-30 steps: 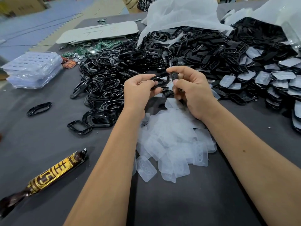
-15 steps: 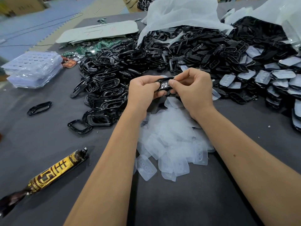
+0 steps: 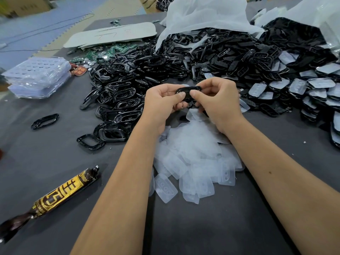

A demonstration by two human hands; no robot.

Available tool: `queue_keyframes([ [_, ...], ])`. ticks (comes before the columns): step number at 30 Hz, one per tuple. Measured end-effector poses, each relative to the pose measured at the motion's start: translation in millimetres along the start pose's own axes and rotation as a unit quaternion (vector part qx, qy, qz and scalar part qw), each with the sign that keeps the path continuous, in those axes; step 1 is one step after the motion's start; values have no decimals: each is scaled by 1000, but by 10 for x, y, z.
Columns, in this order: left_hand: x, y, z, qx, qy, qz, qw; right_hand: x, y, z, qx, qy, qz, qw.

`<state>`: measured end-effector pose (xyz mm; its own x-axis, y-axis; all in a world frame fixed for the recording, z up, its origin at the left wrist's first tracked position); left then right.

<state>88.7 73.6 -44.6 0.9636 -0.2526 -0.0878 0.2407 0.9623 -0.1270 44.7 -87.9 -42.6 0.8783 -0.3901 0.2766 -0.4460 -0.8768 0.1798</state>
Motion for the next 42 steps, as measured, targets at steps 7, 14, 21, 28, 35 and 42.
queue_keyframes([
  [7, -1, 41, 19, 35, -12, 5, 999, -6, 3, -74, -37, 37, -5, 999],
  [14, -3, 94, 112, 84, -63, 4, 994, -41, 3, -287, -164, 130, 25, 977],
  [21, 29, 428, 202, 20, -39, 89, 995, -322, -362, -648, -146, 148, -456, 866],
  [28, 34, 442, 173, 0, -33, 92, 995, -564, -688, -648, -307, 124, -618, 713],
  [35, 57, 399, 112, 12, -29, 92, 995, -417, -627, -625, -203, 101, -603, 765],
  [42, 34, 353, 131, 49, -41, 86, 994, -301, -488, -442, -35, 54, -508, 859],
])
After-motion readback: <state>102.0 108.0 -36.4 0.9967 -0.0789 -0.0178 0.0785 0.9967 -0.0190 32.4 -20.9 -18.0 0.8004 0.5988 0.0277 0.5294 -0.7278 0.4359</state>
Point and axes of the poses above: each hand's wrist, its own x-axis towards the middle knuckle, its own y-axis out of the back of the hand, z = x × y, the point moved 4 cm from there along x, towards the middle knuckle, and after that the axes turned 4 degrees about y, right-handed, at the moved point
